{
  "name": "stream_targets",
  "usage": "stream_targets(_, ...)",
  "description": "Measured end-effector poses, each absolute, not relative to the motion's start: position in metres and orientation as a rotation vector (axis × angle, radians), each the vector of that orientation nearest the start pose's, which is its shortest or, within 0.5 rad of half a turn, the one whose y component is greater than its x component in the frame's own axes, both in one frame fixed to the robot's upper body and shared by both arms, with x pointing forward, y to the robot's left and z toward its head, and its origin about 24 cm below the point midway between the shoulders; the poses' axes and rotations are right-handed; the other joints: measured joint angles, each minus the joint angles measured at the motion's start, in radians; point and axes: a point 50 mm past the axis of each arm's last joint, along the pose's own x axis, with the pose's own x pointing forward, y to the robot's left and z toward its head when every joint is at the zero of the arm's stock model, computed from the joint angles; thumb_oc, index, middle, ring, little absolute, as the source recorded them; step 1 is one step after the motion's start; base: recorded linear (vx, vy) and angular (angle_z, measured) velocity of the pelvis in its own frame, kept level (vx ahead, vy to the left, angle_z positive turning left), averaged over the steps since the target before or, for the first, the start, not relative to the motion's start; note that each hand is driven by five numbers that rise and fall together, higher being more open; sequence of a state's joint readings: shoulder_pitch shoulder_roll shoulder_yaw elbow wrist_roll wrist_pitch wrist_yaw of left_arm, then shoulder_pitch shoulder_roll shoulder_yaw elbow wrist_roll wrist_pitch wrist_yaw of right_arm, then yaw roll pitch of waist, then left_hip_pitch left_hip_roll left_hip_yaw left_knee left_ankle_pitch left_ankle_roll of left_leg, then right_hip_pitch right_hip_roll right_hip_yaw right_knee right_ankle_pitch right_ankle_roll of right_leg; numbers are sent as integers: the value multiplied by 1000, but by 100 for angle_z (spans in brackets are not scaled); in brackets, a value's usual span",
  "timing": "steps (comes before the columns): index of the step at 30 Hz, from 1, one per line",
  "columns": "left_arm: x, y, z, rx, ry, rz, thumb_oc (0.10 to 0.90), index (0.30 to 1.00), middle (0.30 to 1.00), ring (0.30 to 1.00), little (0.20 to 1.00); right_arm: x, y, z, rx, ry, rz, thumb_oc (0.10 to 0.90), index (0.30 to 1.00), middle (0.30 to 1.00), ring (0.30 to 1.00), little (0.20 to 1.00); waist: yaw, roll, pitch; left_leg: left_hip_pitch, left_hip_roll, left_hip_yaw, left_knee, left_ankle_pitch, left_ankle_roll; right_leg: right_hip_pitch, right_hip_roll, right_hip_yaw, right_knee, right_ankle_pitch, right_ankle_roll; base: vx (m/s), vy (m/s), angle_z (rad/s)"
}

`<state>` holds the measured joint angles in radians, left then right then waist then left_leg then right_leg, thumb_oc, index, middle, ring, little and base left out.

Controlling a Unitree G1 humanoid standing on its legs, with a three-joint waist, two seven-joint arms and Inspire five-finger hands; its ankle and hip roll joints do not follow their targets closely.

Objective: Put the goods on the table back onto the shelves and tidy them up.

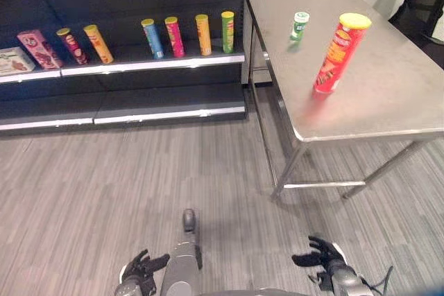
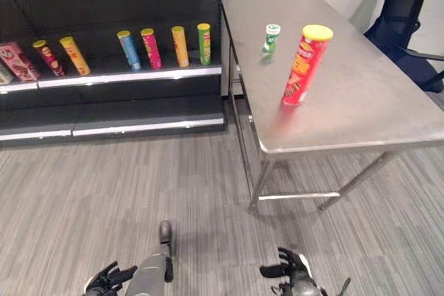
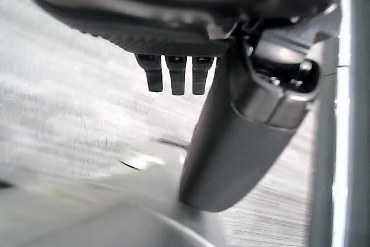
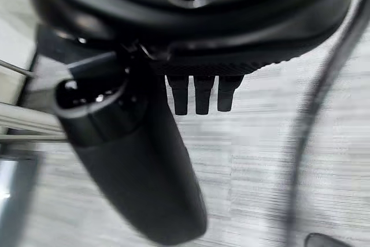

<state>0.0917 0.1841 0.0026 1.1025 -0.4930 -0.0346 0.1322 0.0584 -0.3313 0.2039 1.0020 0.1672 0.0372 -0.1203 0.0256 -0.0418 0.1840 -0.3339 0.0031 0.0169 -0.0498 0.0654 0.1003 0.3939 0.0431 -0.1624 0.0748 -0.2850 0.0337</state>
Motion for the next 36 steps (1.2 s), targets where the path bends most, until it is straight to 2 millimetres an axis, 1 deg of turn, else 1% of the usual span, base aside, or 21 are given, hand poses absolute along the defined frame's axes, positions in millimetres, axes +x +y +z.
stream_targets(1, 63, 227, -164, -213, 1154, 548, 800, 900, 900, 900, 900, 97, -259, -146, -314, 1135, -189, 800, 900, 900, 900, 900, 12, 31, -11, 54, -7, -12, -21, -15, 96, 36, 38, 57, 28, -6, 20, 385, 211, -69)
stream_targets(2, 66, 231, -163, -202, 1146, 550, 800, 900, 900, 900, 900, 98, -247, -149, -283, 1133, -181, 800, 900, 900, 900, 900, 2, 11, 0, 68, 2, -51, -12, 132, 150, 11, 23, 74, 136, -43, 50, 512, 342, -66)
stream_targets(3, 64, 234, -162, -196, 1153, 557, 800, 900, 900, 900, 900, 97, -238, -152, -255, 1135, -167, 800, 900, 900, 900, 900, 1, -13, 0, 103, 2, -67, -25, 190, 140, -13, -6, 80, 158, -96, 21, 355, 274, -92)
stream_targets(4, 63, 230, -164, -212, 1162, 556, 800, 900, 900, 900, 900, 105, -236, -150, -245, 1101, -163, 800, 900, 900, 900, 900, -4, -3, 3, 146, 22, -95, -40, 244, 135, -51, -30, 106, 162, -111, 23, 442, 363, -109)
stream_targets(5, 65, 231, -163, -207, 1165, 555, 800, 900, 900, 900, 900, 110, -235, -148, -243, 1070, -159, 800, 900, 900, 900, 900, -15, -1, -5, 170, 40, -55, -21, 212, 98, -87, -62, 126, 64, -88, 50, 266, 273, -112)
stream_targets(6, 74, 235, -161, -196, 1137, 551, 800, 900, 900, 900, 900, 117, -233, -146, -243, 1050, -156, 800, 900, 900, 900, 900, -15, -18, -14, 147, 25, -1, 29, 179, 49, -134, -98, 126, 5, 18, 50, 222, 283, -46)
stream_targets(7, 94, 238, -156, -185, 1093, 533, 800, 900, 900, 900, 900, 110, -234, -149, -247, 1084, -163, 800, 900, 900, 900, 900, -34, -18, -24, 154, 19, 38, 75, 122, -34, -128, -116, 95, 49, 17, 50, 179, 278, -20)
stream_targets(8, 108, 236, -154, -185, 1060, 513, 800, 900, 900, 900, 900, 106, -237, -150, -253, 1111, -169, 800, 900, 900, 900, 900, -32, -10, -27, 170, 17, 39, 72, 113, -73, -145, -117, 94, 105, 14, 65, 120, 262, 3)
stream_targets(9, 117, 234, -151, -184, 1034, 499, 800, 900, 900, 900, 900, 100, -239, -152, -254, 1137, -175, 800, 900, 900, 900, 900, -35, -7, -29, 183, 15, 47, 61, 107, -72, -178, -123, 96, 181, 18, 72, 63, 253, -10)
stream_targets(11, 133, 234, -146, -162, 1000, 463, 800, 900, 900, 900, 900, 94, -238, -156, -251, 1181, -181, 800, 900, 900, 900, 900, -46, 9, -26, 250, 27, 57, 14, 112, -62, -312, -143, 97, 507, 66, 128, 14, 203, -3)
stream_targets(13, 140, 236, -143, -154, 980, 458, 800, 900, 900, 900, 900, 92, -240, -156, -233, 1177, -206, 800, 900, 900, 900, 900, -52, 22, -18, 294, 28, 74, -12, 87, -43, -434, -204, 46, 650, 51, 111, 60, 108, -24)
stream_targets(15, 147, 232, -142, -154, 971, 451, 800, 900, 900, 900, 900, 107, -256, -148, -232, 1118, -277, 800, 900, 900, 900, 900, -77, 48, -1, 329, 40, 91, -40, 73, -38, -526, -299, -100, 519, 47, 103, 93, 10, -26)
stream_targets(16, 148, 231, -142, -152, 965, 445, 800, 900, 900, 900, 900, 108, -259, -147, -229, 1119, -299, 800, 900, 900, 900, 900, -80, 53, 5, 334, 50, 94, -40, 64, -51, -536, -304, -159, 385, 55, 116, 25, -8, -15)
stream_targets(17, 146, 232, -143, -101, 980, 416, 800, 900, 900, 900, 900, 105, -262, -147, -294, 1136, -266, 800, 900, 900, 900, 900, -77, 54, 9, 337, 60, 99, -40, 58, -69, -528, -288, -177, 204, 87, 124, -21, 17, 7)
stream_targets(18, 144, 235, -143, -66, 996, 409, 800, 900, 900, 900, 900, 102, -261, -149, -323, 1156, -243, 800, 900, 900, 900, 900, -85, 50, 13, 349, 63, 95, -40, 60, -76, -491, -266, -165, 115, 222, 116, 75, -24, 12)
stream_targets(19, 140, 229, -146, -77, 1016, 403, 800, 900, 900, 900, 900, 87, -264, -152, -314, 1219, -265, 800, 900, 900, 900, 900, -73, 51, 15, 371, 83, 111, -40, 57, -93, -452, -232, -152, 53, 288, 81, 76, -26, -12)
stream_targets(20, 128, 227, -150, -88, 1043, 410, 800, 900, 900, 900, 900, 84, -265, -153, -301, 1230, -281, 800, 900, 900, 900, 900, -58, 56, 14, 385, 101, 139, -40, 45, -112, -431, -203, -138, 13, 296, 72, 157, -52, -45)
stream_targets(22, 108, 221, -157, -104, 1097, 411, 800, 900, 900, 900, 900, 83, -267, -153, -284, 1228, -300, 800, 900, 900, 900, 900, -62, 79, 2, 394, 139, 158, -36, 25, -171, -400, -164, -148, -40, 308, 58, 108, -53, -29)
stream_targets(24, 102, 213, -161, -119, 1120, 398, 800, 900, 900, 900, 900, 67, -270, -156, -269, 1286, -328, 800, 900, 900, 900, 900, -69, 77, -8, 400, 154, 146, -31, 15, -191, -351, -140, -165, -95, 321, 54, 98, -48, 22)
stream_targets(30, 88, 213, -164, -114, 1153, 385, 800, 900, 900, 900, 900, 51, -271, -158, -256, 1329, -348, 800, 900, 900, 900, 900, -58, 60, -51, 417, 153, 148, -40, 1, -205, -310, -138, -165, -147, 328, 59, 65, -44, 5)
stream_targets(36, 86, 215, -164, -69, 1161, 359, 800, 900, 900, 900, 900, 53, -271, -158, -255, 1317, -341, 800, 900, 900, 900, 900, -56, 78, -74, 425, 135, 146, -38, -5, -198, -298, -147, -162, -154, 332, 70, -47, -48, 1)
